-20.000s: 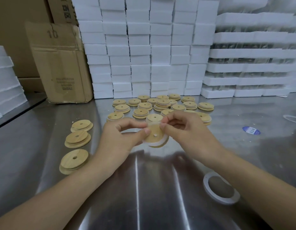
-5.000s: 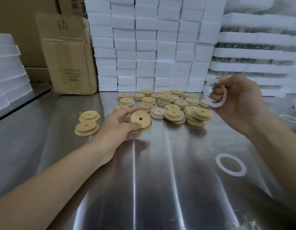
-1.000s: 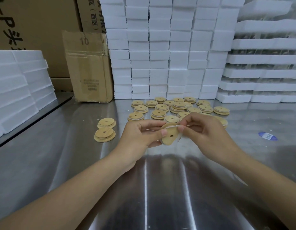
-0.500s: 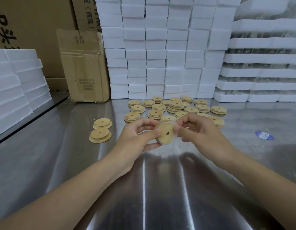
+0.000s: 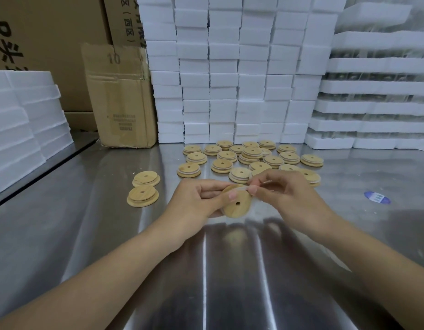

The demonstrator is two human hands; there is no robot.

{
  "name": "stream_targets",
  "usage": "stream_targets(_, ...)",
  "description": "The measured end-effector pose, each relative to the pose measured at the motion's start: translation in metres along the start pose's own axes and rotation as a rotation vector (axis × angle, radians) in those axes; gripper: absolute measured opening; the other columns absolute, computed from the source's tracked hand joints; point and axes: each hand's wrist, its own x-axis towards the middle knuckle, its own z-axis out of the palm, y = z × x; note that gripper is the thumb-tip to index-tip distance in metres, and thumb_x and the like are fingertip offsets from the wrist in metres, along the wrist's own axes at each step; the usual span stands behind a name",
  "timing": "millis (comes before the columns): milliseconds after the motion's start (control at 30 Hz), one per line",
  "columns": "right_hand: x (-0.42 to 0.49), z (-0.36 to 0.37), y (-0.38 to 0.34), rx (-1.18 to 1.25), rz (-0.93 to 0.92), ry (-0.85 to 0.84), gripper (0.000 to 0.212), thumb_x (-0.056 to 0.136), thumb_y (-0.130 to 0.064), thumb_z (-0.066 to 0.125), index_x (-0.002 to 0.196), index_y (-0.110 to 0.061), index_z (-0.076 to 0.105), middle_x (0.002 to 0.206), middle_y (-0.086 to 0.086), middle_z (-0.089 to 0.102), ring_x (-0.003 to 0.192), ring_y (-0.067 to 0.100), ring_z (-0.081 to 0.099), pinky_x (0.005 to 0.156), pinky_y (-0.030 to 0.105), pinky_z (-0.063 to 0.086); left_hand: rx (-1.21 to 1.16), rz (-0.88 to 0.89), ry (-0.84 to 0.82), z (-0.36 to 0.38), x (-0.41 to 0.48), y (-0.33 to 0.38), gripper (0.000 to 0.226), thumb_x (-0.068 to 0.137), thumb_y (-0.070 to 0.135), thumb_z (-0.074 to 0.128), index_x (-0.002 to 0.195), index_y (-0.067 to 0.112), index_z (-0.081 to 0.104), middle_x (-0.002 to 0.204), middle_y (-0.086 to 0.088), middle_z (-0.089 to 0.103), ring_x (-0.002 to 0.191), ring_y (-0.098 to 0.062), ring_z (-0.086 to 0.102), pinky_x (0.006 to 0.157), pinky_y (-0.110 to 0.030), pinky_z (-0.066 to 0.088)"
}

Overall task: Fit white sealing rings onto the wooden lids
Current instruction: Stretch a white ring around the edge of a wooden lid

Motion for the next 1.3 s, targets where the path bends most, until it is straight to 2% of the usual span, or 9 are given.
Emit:
stream_targets(100, 0.001, -0.006, -0.001, 0.019, 0.016, -0.073, 0.007, 0.094, -0.011, 0.077, 0.088, -0.008, 0.077, 0.088, 0.01, 0.077, 0.081, 0.02, 0.071, 0.08, 0.034, 0.055, -0.006, -0.008, -0.008, -0.001, -0.002, 0.002, 0.025, 0.091, 0.015, 0.081, 0.116, 0.013, 0.082, 0.103, -0.008, 0.083, 0.098, -0.02, 0.081, 0.079, -0.027, 0.064)
stream_targets(200, 0.0, -0.006, 0.0, 0.073, 0.015, -0.109, 0.007, 0.093, -0.011, 0.077, 0.089, -0.006, 0.077, 0.08, -0.002, 0.074, 0.073, 0.004, 0.065, 0.07, 0.014, 0.049, -0.014, -0.007, -0.014, -0.003, -0.004, 0.004, 0.027, 0.091, 0.015, 0.082, 0.118, 0.011, 0.081, 0.105, -0.01, 0.083, 0.1, -0.023, 0.08, 0.079, -0.027, 0.064)
stream_targets(367, 0.0, -0.005, -0.001, 0.076, 0.019, -0.068, 0.013, 0.096, -0.017, 0.075, 0.089, -0.006, 0.077, 0.087, 0.011, 0.076, 0.077, 0.011, 0.066, 0.069, 0.022, 0.05, -0.088, -0.004, 0.026, 0.0, -0.004, 0.004, 0.023, 0.091, 0.019, 0.082, 0.113, 0.015, 0.083, 0.105, -0.01, 0.083, 0.1, -0.02, 0.08, 0.077, -0.026, 0.063)
stream_targets(533, 0.001, -0.008, 0.0, 0.051, 0.039, -0.103, 0.011, 0.094, -0.017, 0.078, 0.091, -0.007, 0.076, 0.082, 0.005, 0.075, 0.071, 0.011, 0.061, 0.068, 0.026, 0.047, -0.114, -0.017, 0.037, 0.0, -0.005, 0.004, 0.018, 0.091, 0.022, 0.082, 0.108, 0.018, 0.084, 0.104, -0.01, 0.083, 0.098, -0.019, 0.08, 0.075, -0.027, 0.064)
stream_targets(700, 0.006, -0.035, -0.008, -0.081, 0.06, -0.312, 0.008, 0.093, -0.015, 0.078, 0.09, -0.008, 0.079, 0.089, 0.008, 0.077, 0.08, 0.008, 0.064, 0.076, 0.017, 0.048, 0.019, -0.034, -0.001, 0.004, -0.005, 0.002, 0.018, 0.086, 0.023, 0.085, 0.104, 0.019, 0.084, 0.101, -0.013, 0.082, 0.096, -0.027, 0.08, 0.081, -0.043, 0.068)
stream_targets(900, 0.008, -0.067, -0.01, -0.089, 0.108, -0.382, 0.008, 0.094, -0.023, 0.076, 0.09, -0.017, 0.079, 0.078, -0.01, 0.068, 0.074, 0.008, 0.052, 0.067, 0.017, 0.037, -0.024, 0.003, 0.016, 0.013, -0.003, 0.006, 0.018, 0.087, 0.01, 0.084, 0.105, 0.011, 0.082, 0.097, -0.015, 0.082, 0.087, -0.021, 0.08, 0.075, -0.028, 0.064)
stream_targets(1000, 0.008, -0.063, -0.009, -0.089, 0.112, -0.397, 0.008, 0.096, -0.024, 0.076, 0.09, -0.019, 0.079, 0.077, -0.012, 0.067, 0.071, 0.006, 0.052, 0.065, 0.016, 0.039, -0.06, 0.007, 0.018, 0.015, -0.005, 0.003, 0.016, 0.087, 0.011, 0.084, 0.102, 0.013, 0.083, 0.097, -0.015, 0.082, 0.088, -0.021, 0.08, 0.075, -0.029, 0.064)
stream_targets(1200, 0.005, -0.044, -0.003, -0.08, 0.108, -0.411, 0.005, 0.094, -0.014, 0.078, 0.092, -0.01, 0.079, 0.08, -0.004, 0.072, 0.073, 0.005, 0.059, 0.07, 0.018, 0.047, -0.197, -0.026, 0.039, 0.004, -0.002, 0.003, 0.025, 0.078, 0.03, 0.085, 0.1, 0.019, 0.084, 0.108, -0.015, 0.081, 0.101, -0.022, 0.079, 0.084, -0.038, 0.065)
stream_targets(1300, 0.003, -0.034, -0.001, -0.068, 0.055, -0.439, 0.008, 0.092, -0.008, 0.08, 0.099, -0.006, 0.078, 0.092, 0.004, 0.079, 0.084, 0.01, 0.068, 0.081, 0.019, 0.052, -0.155, -0.032, 0.008, 0.002, -0.001, 0.001, 0.025, 0.083, 0.028, 0.084, 0.105, 0.017, 0.082, 0.11, -0.015, 0.08, 0.104, -0.024, 0.078, 0.085, -0.04, 0.066)
